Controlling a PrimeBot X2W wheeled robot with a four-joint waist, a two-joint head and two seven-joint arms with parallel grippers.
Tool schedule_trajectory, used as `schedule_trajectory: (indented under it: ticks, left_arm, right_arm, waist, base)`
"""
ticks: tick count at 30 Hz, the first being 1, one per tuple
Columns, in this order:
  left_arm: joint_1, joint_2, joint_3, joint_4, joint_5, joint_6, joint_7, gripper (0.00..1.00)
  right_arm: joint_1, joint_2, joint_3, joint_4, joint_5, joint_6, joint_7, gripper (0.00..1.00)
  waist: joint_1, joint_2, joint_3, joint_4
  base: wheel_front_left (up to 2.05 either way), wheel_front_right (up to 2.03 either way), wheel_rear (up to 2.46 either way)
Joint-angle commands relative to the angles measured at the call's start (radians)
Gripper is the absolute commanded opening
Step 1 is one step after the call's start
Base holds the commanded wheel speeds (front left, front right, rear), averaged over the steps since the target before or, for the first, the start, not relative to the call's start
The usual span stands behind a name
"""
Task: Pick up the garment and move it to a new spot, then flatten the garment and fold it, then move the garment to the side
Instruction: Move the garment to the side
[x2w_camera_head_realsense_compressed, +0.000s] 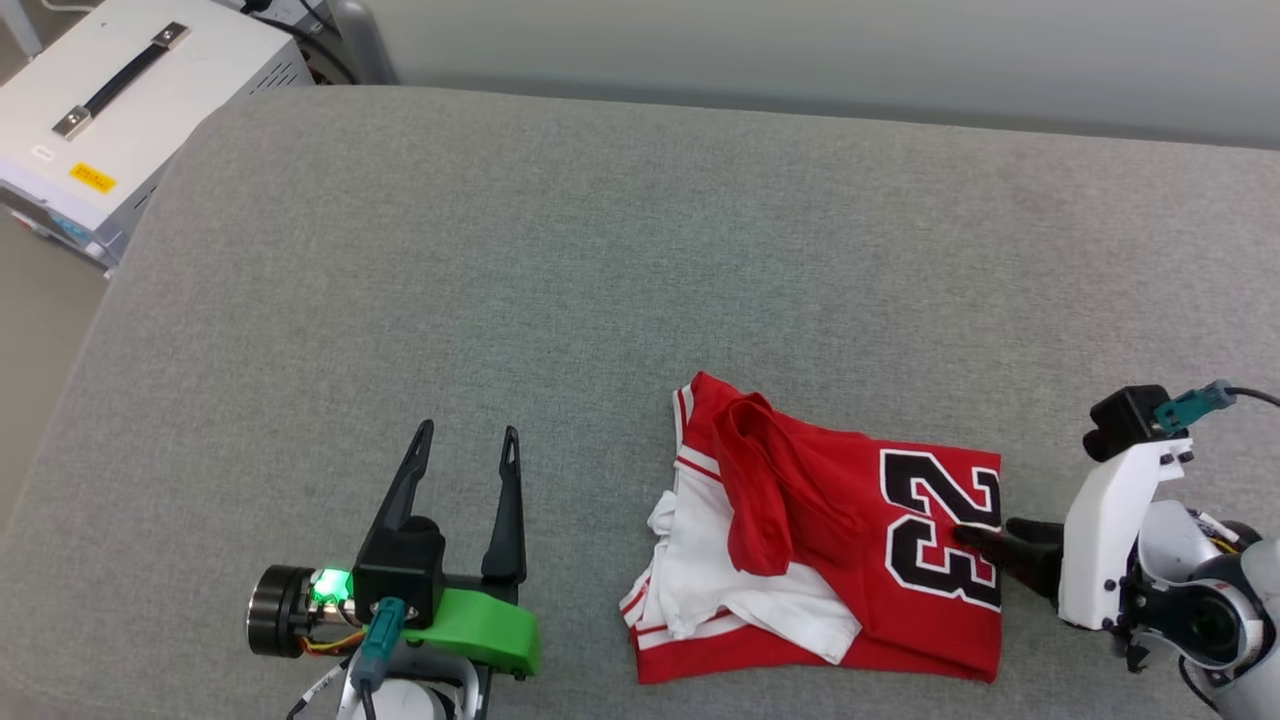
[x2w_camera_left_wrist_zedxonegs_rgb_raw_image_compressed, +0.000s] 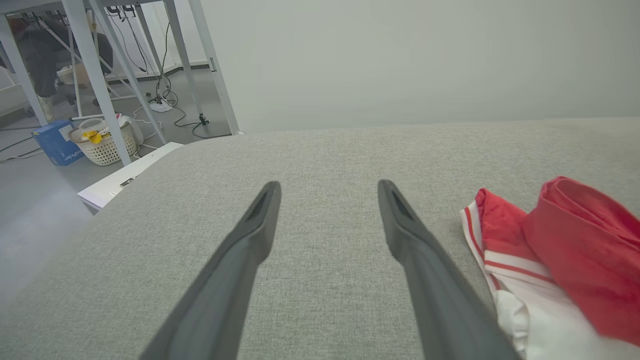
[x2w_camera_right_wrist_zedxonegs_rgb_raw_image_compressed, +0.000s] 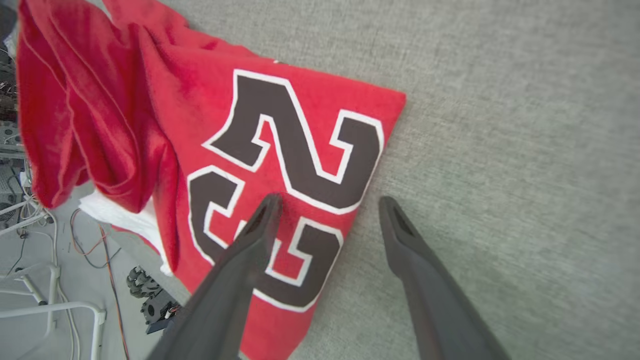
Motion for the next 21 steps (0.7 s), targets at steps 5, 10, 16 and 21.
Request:
schedule_trajectory:
  ticks: [5, 10, 16, 21]
  left_arm:
    - [-0.035, -0.006, -0.017, 0.007, -0.003, -0.004, -0.006, 1.00]
    - [-0.048, -0.009, -0.027, 0.011, -0.006, 0.000, -0.006, 1.00]
    - [-0.050, -0.010, -0.030, 0.019, -0.009, 0.004, -0.006, 1.00]
    - [-0.036, -0.010, -0.030, 0.027, -0.007, 0.005, -0.006, 1.00]
  right_arm:
    - [0.000, 0.055, 0.027, 0.066, 0.024, -0.001, -0.026, 1.00]
    - [0.007, 0.085, 0.083, 0.104, 0.030, -0.001, -0.040, 1.00]
    - [-0.002, 0.073, 0.134, 0.098, 0.033, -0.001, -0.102, 0.00]
    - [-0.037, 0.034, 0.169, 0.043, 0.035, -0.001, -0.168, 0.00]
  waist:
    - [0.0000, 0.0062, 0.053, 0.051]
    - [0.0000, 0.0062, 0.068, 0.070]
    - [0.0000, 0.0062, 0.062, 0.075]
    - [0.0000, 0.0062, 0.031, 0.060]
  base:
    - [0.00, 0.00, 0.00]
    - [0.00, 0.00, 0.00]
    - [0.00, 0.00, 0.00]
    - [0.00, 0.00, 0.00]
